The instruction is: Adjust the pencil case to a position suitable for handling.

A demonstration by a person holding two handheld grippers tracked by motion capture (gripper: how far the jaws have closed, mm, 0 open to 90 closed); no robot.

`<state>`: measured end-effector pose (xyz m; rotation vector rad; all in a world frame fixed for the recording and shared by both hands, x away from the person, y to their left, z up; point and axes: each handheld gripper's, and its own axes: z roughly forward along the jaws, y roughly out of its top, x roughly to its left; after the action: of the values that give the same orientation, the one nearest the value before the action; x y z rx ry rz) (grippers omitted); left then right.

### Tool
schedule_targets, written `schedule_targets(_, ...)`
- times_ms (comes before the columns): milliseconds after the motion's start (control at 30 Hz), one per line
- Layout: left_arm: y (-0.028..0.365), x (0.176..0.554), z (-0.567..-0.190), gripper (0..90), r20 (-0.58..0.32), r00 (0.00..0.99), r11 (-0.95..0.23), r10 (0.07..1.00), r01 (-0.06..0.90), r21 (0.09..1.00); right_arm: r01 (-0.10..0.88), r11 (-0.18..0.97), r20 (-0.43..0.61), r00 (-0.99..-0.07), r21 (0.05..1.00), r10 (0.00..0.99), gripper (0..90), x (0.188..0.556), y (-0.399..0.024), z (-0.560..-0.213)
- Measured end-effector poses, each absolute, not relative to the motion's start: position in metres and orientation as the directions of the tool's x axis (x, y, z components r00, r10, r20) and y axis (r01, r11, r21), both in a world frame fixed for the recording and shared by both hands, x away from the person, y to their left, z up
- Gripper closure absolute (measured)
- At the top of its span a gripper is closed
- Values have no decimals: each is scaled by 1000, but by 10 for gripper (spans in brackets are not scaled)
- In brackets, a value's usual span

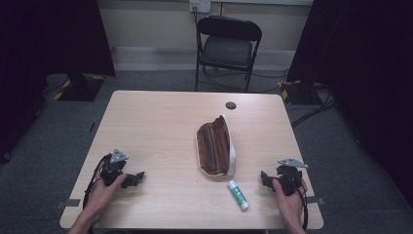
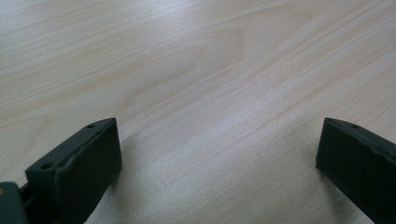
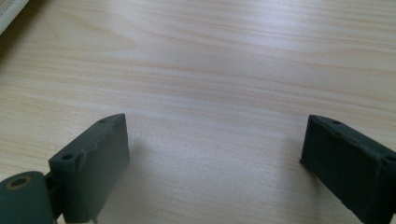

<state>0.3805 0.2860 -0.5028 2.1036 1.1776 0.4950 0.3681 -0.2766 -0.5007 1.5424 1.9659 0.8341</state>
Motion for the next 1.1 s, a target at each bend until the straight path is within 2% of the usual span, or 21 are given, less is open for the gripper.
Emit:
schedule_targets(467, 286, 380, -503, 0, 1, 520, -366, 854, 600, 712, 667, 164, -13, -225, 726, 974, 74, 369, -276, -501)
schedule_targets(567, 286, 380, -503, 0, 2, 519, -365, 855, 599, 713, 659, 165, -9, -234, 734, 972, 155, 366, -276, -499)
schedule_targets(700, 286, 381, -503, 0, 6, 523, -372, 852, 597, 711, 658, 167, 2, -249, 734, 969, 183, 363, -277, -498)
schedule_targets(733, 286, 381, -503, 0, 2, 522, -368, 853, 598, 712, 654, 167, 13, -262, 738, 965, 241, 361, -278, -497)
schedule_targets(867, 285, 383, -503, 0, -1, 527, -369, 850, 596, 713, 650, 169, 18, -271, 741, 962, 244, 360, -279, -495)
schedule_targets(1100, 284, 383, -503, 0, -2, 524, -366, 852, 598, 714, 631, 161, 77, -331, 759, 940, 344, 356, -274, -482)
